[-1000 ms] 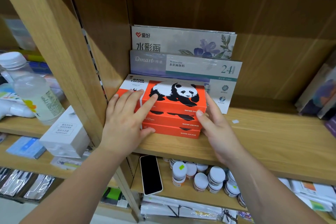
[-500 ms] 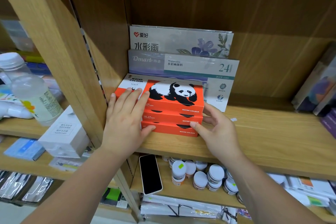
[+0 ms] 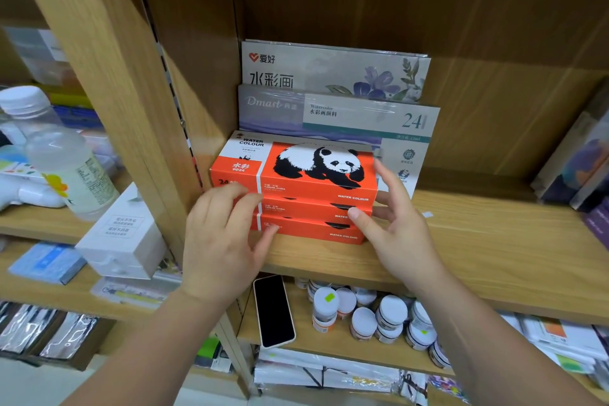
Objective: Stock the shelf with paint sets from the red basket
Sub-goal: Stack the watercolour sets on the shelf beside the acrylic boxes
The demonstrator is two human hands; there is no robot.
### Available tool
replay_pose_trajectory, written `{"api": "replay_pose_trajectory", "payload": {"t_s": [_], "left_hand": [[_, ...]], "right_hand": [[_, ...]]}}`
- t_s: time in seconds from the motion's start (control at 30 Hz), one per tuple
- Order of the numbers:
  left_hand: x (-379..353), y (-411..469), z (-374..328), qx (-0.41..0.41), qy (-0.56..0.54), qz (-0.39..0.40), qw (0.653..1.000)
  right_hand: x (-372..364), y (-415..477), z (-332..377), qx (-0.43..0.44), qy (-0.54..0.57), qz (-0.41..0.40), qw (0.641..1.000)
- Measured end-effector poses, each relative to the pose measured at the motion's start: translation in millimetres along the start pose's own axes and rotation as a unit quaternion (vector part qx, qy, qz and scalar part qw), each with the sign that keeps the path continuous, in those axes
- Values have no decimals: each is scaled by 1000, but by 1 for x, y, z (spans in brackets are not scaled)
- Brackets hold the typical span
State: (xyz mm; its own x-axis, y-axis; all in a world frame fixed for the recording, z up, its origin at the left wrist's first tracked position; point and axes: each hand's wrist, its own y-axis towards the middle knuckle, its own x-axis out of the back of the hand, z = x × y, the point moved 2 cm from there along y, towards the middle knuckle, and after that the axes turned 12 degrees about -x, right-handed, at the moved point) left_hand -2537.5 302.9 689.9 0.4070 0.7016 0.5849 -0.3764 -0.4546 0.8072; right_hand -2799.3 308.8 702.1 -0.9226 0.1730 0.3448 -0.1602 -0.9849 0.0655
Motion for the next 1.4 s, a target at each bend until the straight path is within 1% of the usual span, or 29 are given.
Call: {"api": "replay_pose_trajectory", "payload": {"t_s": [0.03, 0.17, 0.23, 0.43, 0.63, 0.77, 0.83, 1.0, 1.17, 1.3, 1.4], "left_hand": [[0, -9, -1, 10, -12, 11, 1000], [-6, -34, -4, 43, -38, 106, 993], [-6, -33, -6, 47, -38, 126, 990], [2, -28, -10, 80, -54, 142, 985], [10, -27, -7, 137, -103, 114, 979], [12, -41, -9, 158, -108, 155, 969], [10, -47, -12, 159, -111, 170, 966], [13, -46, -12, 157, -131, 169, 964], [14, -40, -13, 198, -147, 179, 952], [16, -31, -14, 222, -182, 175, 942], [17, -29, -15, 213, -191, 180, 941]], "right_hand": [[0, 1, 0, 4, -4, 2, 1000], [-3, 2, 1, 0, 13, 14, 1000], [-4, 2, 2, -7, 21, 16, 1000], [0, 7, 9, -4, 28, 6, 1000], [8, 13, 8, 6, 39, 27, 999], [7, 9, 4, 5, 22, 47, 999], [5, 9, 2, -2, -5, 37, 999], [-1, 6, 3, -4, -61, -1, 998], [-6, 0, 8, 1, -100, -13, 995], [-7, 0, 7, 12, -93, -26, 995], [-6, 0, 4, 19, -80, -30, 996]]}}
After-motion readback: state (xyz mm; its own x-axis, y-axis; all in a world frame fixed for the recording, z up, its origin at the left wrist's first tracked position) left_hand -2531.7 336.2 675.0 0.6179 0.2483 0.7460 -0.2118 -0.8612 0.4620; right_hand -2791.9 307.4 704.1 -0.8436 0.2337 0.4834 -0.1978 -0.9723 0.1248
